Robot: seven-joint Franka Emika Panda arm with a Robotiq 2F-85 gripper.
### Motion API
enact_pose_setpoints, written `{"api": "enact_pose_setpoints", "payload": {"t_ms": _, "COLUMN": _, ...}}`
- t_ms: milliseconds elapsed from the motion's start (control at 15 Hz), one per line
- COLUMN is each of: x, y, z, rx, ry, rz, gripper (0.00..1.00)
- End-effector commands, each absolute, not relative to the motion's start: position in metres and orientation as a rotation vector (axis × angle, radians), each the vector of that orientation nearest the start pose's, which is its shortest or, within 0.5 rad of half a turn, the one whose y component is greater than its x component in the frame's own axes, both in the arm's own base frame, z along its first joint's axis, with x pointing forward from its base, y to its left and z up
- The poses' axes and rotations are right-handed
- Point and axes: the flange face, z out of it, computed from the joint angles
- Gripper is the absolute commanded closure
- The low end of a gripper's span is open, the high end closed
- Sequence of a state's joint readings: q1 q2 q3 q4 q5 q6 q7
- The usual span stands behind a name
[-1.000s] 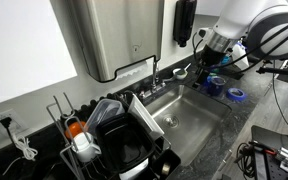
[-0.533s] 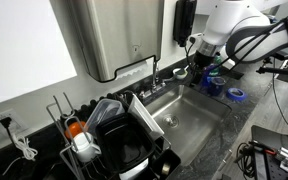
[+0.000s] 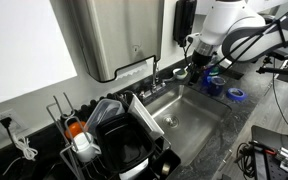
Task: Open the tap of the sink.
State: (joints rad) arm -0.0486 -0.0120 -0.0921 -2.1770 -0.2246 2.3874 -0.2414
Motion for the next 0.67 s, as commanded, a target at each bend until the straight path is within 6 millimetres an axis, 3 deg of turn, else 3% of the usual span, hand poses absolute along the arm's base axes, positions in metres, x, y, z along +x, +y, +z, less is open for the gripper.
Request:
{"api": "enact_pose_setpoints", "payload": {"t_ms": 0, "x": 0.551, "y": -0.086, "z": 0.414, "rx": -3.315, "ry": -0.414, "rz": -0.308, "gripper": 0.00}}
{"api": "enact_pose_setpoints", "payload": {"t_ms": 600, "x": 0.577, "y": -0.147, "z": 0.375, "rx": -3.329, "ry": -0.588, "rz": -0.296, "gripper": 0.00}}
